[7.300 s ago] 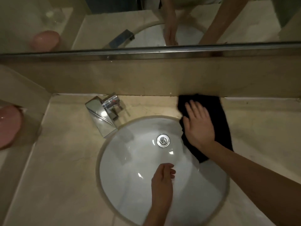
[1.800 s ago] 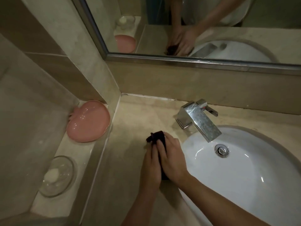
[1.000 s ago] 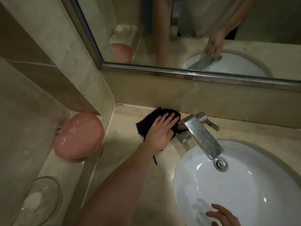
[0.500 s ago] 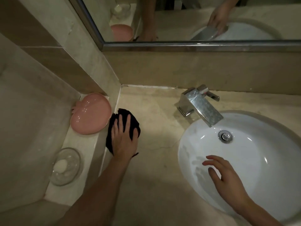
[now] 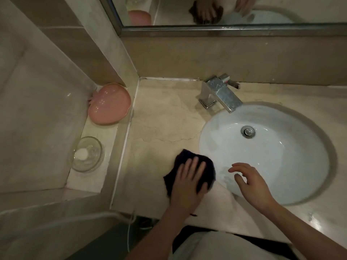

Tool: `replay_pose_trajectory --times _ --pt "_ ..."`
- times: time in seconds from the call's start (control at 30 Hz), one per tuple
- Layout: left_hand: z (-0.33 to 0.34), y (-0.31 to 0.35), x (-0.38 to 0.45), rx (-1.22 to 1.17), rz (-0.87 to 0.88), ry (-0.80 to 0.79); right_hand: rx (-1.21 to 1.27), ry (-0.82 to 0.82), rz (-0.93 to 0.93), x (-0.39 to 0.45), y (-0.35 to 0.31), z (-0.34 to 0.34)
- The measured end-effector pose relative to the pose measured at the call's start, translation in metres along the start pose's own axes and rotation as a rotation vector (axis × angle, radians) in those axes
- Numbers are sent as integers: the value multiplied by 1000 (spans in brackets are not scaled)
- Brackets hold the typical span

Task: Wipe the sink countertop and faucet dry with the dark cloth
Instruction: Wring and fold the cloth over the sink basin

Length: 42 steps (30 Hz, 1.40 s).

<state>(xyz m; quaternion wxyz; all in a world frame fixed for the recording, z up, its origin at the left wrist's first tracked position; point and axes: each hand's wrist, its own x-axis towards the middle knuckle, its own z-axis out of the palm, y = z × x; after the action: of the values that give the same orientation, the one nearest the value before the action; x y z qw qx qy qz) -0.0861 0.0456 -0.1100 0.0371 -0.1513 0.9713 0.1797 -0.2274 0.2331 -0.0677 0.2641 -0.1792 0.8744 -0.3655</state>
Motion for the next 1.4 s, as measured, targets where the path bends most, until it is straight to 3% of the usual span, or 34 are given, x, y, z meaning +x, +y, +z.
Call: replay_pose_trajectory --times 0.1,0.2,0.33,0.63,0.8,0.97,1.07,1.1,1.17,1.23,1.27,1.4 --pt "-12 -66 -37 47 -370 101 4 11 23 -13 5 -6" --pt "-26 -114 -77 108 -523 137 9 26 38 -27 12 -9" --pt "-16 -86 -84 95 -520 130 34 31 61 -46 27 -10" --pt "53 116 -62 71 -181 4 34 122 0 -75 74 -48" --pt "67 170 -51 64 -226 -41 -99 144 -61 -95 99 -71" --pt "87 266 -37 -333 -232 -100 -78 155 -116 -124 114 -75" --pt "75 303 -25 -935 -370 -115 -40 283 -113 -125 115 -88" --pt "67 307 -25 -1191 -452 -72 -63 278 -120 -122 115 -88" --pt "49 303 -27 -1422 -737 250 -170 200 -138 -115 116 -78" --pt "42 291 -30 -1305 -897 496 -365 123 -184 -113 122 -56" --pt "42 284 -33 -1186 -890 520 -440 100 -219 -113 126 -48" --pt "50 268 -43 -784 -544 318 -507 165 -295 -111 162 -77"
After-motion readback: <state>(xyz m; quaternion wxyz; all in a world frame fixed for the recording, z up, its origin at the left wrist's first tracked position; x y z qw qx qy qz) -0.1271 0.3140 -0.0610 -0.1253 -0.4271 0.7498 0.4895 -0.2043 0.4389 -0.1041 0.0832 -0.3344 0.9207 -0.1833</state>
